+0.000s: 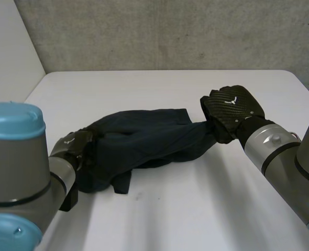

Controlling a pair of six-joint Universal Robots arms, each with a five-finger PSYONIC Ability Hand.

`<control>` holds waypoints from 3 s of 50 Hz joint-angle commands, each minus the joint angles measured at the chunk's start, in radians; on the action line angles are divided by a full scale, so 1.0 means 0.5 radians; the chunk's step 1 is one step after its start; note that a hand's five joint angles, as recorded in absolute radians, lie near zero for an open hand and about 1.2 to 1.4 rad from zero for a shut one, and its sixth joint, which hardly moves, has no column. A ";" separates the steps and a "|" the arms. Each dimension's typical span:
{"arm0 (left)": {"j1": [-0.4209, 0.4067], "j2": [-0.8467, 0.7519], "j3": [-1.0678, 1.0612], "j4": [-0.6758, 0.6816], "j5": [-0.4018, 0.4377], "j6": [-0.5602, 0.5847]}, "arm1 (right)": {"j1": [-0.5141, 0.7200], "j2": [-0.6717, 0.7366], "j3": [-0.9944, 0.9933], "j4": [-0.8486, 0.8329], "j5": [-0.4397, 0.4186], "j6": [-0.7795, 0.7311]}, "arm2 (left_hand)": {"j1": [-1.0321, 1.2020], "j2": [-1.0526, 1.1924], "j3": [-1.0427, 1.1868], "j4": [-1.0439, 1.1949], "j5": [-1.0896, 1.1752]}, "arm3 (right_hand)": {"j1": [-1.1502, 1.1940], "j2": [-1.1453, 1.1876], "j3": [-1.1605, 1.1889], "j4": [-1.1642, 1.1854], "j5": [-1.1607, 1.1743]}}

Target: Fold the shorts.

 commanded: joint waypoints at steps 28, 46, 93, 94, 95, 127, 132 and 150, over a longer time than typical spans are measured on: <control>0.373 0.961 -1.026 0.211 0.503 0.550 | -0.029 0.195 -0.070 -0.022 0.063 0.007 | 0.966 0.993 0.973 0.993 0.982 | 0.863 0.449 0.429 0.415 0.488; 0.345 0.102 -0.686 0.324 0.466 0.544 | -0.020 0.204 -0.051 -0.019 0.060 0.010 | 0.038 0.065 0.044 0.065 0.054 | 0.863 0.449 0.429 0.415 0.488; 0.228 -0.499 -0.103 0.674 0.239 0.872 | -0.026 0.253 -0.039 -0.019 0.060 0.001 | 0.807 0.835 0.814 0.834 0.823 | 0.863 0.449 0.429 0.415 0.488; 0.228 -0.499 -0.100 0.671 0.242 0.872 | -0.026 0.253 -0.039 -0.019 0.060 0.001 | 0.691 0.718 0.698 0.718 0.707 | 0.863 0.449 0.429 0.415 0.488; 0.228 -0.499 -0.100 0.668 0.242 0.872 | -0.026 0.253 -0.039 -0.019 0.060 0.001 | 0.655 0.682 0.662 0.682 0.671 | 0.863 0.449 0.429 0.415 0.488; 0.188 0.832 0.587 -0.129 0.377 1.265 | -0.032 -0.158 -0.953 0.625 0.051 -0.351 | 2.309 2.337 2.316 2.336 2.325 | 0.863 0.449 0.429 0.415 0.488; 0.182 0.881 0.802 -0.307 0.404 1.265 | -0.032 -0.204 -1.149 0.702 0.060 -0.419 | 2.309 2.337 2.316 2.336 2.325 | 0.863 0.449 0.429 0.415 0.488; 0.284 -0.127 0.734 -0.283 0.411 1.268 | 0.002 0.599 -1.144 0.844 0.081 -0.523 | 2.309 2.337 2.316 2.336 2.325 | 0.863 0.449 0.429 0.415 0.488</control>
